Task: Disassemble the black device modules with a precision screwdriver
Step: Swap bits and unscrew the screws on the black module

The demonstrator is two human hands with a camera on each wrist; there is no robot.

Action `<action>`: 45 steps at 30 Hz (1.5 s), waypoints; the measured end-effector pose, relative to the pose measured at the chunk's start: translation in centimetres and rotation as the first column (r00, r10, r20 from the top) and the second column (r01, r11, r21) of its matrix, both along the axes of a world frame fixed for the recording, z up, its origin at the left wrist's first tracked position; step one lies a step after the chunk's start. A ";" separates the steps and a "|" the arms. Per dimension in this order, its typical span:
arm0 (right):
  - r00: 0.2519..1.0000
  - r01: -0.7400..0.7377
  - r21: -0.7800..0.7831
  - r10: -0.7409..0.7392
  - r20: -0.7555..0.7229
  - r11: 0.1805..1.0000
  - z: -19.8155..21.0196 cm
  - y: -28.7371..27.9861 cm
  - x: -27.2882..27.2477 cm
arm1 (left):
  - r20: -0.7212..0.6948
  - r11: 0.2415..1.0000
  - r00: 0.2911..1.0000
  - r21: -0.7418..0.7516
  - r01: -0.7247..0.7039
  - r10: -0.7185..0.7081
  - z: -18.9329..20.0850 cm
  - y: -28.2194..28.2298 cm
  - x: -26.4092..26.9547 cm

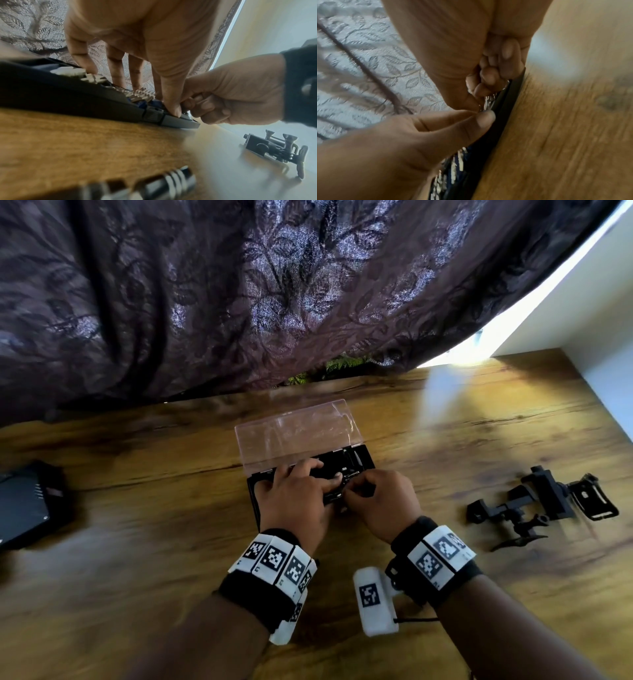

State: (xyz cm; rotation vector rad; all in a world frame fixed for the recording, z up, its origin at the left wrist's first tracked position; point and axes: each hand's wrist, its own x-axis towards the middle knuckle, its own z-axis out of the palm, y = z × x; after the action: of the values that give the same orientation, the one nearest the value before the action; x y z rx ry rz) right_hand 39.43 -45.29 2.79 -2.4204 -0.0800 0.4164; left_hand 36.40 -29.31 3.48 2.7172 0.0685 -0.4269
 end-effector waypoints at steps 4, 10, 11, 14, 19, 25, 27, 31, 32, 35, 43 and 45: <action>0.986 -0.142 -0.072 0.147 0.075 0.987 0.1 0.1 -0.3 | -0.007 1.000 1.000 -0.004 0.014 -0.014 -0.5 0.2 0.2; 0.998 -0.049 0.039 0.050 -0.024 0.998 0.4 -0.6 0.2 | 0.016 1.000 1.000 -0.015 0.019 -0.019 -0.6 0.3 0.0; 0.998 -0.048 0.039 0.049 -0.025 0.998 0.3 -0.6 0.2 | 0.018 1.000 1.000 -0.010 0.022 -0.022 -0.6 0.3 0.0; 0.995 -0.099 0.011 0.099 0.022 0.995 0.2 -0.6 0.1 | 0.019 1.000 0.999 -0.010 0.027 -0.027 -0.8 0.3 0.0; 0.958 -0.247 -0.051 0.252 0.138 0.968 0.1 -1.0 -0.1 | 0.024 0.999 0.999 -0.023 0.036 -0.036 -1.0 0.4 0.1; 0.965 -0.246 -0.005 0.246 0.087 0.969 -0.1 -2.2 1.1 | 0.010 0.995 0.996 -0.056 0.088 -0.088 -1.4 1.2 0.1; 0.961 -0.266 -0.024 0.267 0.065 0.964 0.2 -2.1 1.2 | 0.005 0.991 0.996 -0.094 0.094 -0.094 -1.6 1.6 0.2; 0.967 -0.255 -0.062 0.254 -0.025 0.965 0.8 -1.7 1.6 | 0.003 0.990 0.995 -0.103 0.098 -0.098 -1.4 1.7 0.2; 0.969 -0.245 -0.058 0.243 -0.043 0.968 0.9 -1.5 1.6 | 0.005 0.991 0.995 -0.094 0.099 -0.099 -1.4 1.6 0.2; 0.979 -0.191 -0.028 0.189 -0.075 0.981 0.8 -1.3 1.7 | 0.005 0.991 0.995 -0.089 0.098 -0.098 -1.3 1.6 0.3; 0.971 -0.226 -0.057 0.220 -0.092 0.972 0.5 -0.8 2.1 | 0.008 0.993 0.996 -0.076 0.093 -0.092 -1.0 1.5 0.6; 0.969 -0.229 -0.039 0.224 -0.100 0.973 0.5 -1.0 2.3 | 0.010 0.993 0.995 -0.065 0.098 -0.098 -0.9 1.4 0.5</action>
State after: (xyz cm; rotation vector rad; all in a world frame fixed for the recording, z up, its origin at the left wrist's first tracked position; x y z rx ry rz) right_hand 41.71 -46.25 3.28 -2.4453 -0.3098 0.6435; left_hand 36.91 -27.90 2.59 2.6654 -0.0798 -0.4405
